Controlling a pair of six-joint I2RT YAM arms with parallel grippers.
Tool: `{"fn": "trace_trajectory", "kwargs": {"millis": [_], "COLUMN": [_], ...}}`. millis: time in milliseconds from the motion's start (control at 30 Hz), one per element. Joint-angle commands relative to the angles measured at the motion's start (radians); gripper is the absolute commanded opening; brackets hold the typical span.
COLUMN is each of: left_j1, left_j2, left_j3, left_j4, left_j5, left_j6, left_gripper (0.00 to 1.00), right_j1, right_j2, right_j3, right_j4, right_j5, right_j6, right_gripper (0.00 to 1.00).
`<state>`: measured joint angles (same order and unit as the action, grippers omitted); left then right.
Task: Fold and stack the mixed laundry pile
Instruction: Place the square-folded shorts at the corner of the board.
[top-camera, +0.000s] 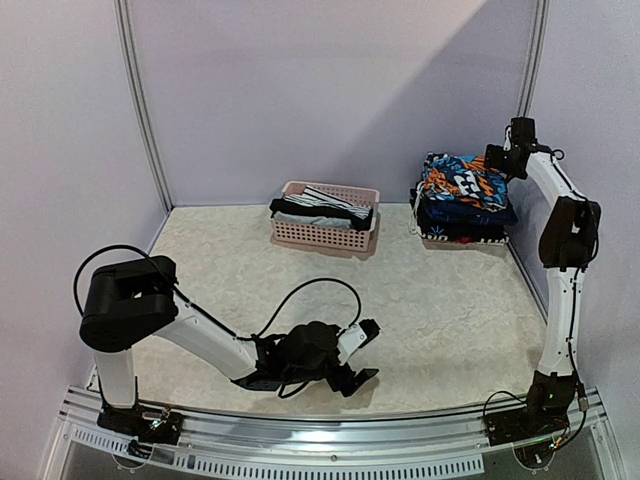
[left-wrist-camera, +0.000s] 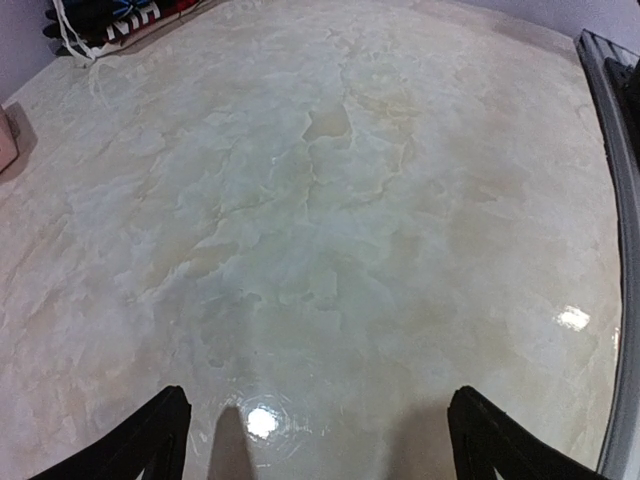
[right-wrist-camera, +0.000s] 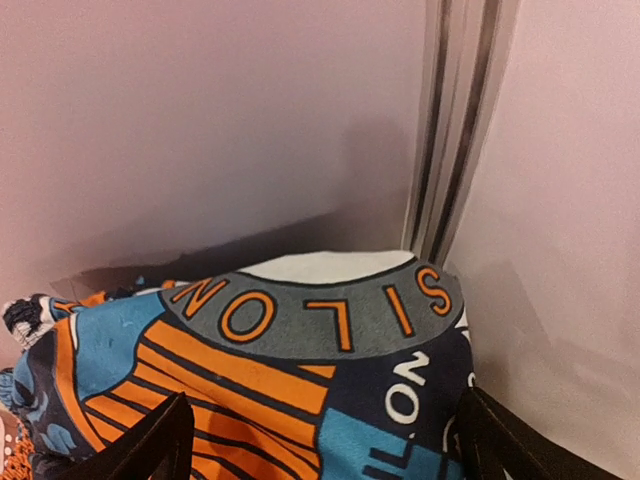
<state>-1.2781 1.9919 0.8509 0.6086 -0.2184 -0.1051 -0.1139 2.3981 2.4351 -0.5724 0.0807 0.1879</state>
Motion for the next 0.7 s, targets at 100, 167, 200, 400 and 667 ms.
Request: {"fn": "trace_trajectory", "kwargs": {"millis": [100,167,200,400,667], "left_j1": [-0.010,-0.011,-0.010,-0.010,-0.010], "left_j2": [0.022,0.024,0.025,0.009,0.014], "left_j3": [-0.009,-0.008,-0.006,-0.035,-0.041], "left_j4": [0.034,0.039,0.040,0.051,0.059], "left_j5": [0.000,0.008,0.011,-0.008,-0.010], "left_j6": [0.003,0.002,0.002,-0.007,-0.002], "left_gripper": [0.91,0.91,0.91,0.91,0.91], "right_j1": [0.026,0.026,0.025,0.025,0.023], "right_j2": [-0.171,-0.180,-0.183,-0.289,-0.453], "right_j3": [-0.194,-0.237,-0.258,-0.477,-0.760], "right_j4": [0.045,0.076,0.105,0.312,0.496], "right_j5": [0.130,0.078,0.040,0.086,0.191], "right_j6": [0.262,0.325,0.348,0.435,0.590], "right_gripper": [0.92,0.91,0.90,0.92,0.87]}}
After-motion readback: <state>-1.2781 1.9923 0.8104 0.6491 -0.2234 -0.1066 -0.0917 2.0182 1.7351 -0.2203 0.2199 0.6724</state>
